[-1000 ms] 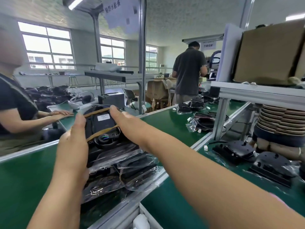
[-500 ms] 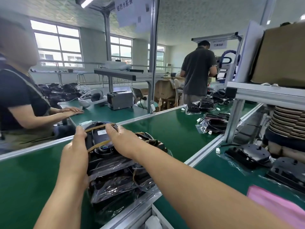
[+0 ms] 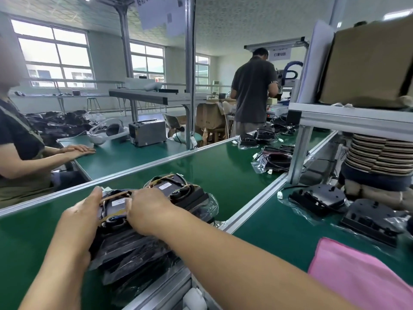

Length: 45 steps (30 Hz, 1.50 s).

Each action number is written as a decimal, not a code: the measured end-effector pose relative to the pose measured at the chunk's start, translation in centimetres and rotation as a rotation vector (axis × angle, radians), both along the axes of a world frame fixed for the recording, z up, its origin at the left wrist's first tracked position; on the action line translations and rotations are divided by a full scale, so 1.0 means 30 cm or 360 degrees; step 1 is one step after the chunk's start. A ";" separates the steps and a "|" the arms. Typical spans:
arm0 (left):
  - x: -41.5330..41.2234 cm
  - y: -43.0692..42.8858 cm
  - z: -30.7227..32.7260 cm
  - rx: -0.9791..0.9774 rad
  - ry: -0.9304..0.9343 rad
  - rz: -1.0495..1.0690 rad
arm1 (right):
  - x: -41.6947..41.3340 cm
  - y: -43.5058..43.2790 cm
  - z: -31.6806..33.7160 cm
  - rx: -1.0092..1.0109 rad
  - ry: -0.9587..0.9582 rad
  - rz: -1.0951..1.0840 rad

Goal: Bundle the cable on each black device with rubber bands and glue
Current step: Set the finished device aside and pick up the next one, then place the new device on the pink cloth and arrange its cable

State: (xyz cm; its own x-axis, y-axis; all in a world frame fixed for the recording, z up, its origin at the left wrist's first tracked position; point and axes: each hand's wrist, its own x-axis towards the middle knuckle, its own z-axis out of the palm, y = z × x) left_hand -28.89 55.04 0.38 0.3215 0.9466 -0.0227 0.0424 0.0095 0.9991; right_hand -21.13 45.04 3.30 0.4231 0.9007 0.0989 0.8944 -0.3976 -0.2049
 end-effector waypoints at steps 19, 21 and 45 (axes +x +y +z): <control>0.025 -0.066 -0.016 0.1090 0.0703 0.0087 | 0.025 -0.222 0.063 0.0497 0.0183 0.0120; 0.075 -0.152 0.035 0.1273 0.0497 0.0068 | 0.055 -0.272 0.085 0.0695 0.0312 0.0043; 1.002 -1.445 -0.060 0.0635 0.0016 -0.1759 | 0.761 -1.627 -0.036 0.1179 0.0036 -0.2025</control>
State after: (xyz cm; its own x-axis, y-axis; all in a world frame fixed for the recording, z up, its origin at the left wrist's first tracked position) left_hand 1.16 11.69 -1.43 0.9742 0.0937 0.2053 -0.1607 -0.3509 0.9225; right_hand 1.70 -3.78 2.22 0.8817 -0.3229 0.3440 0.0242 -0.6971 -0.7166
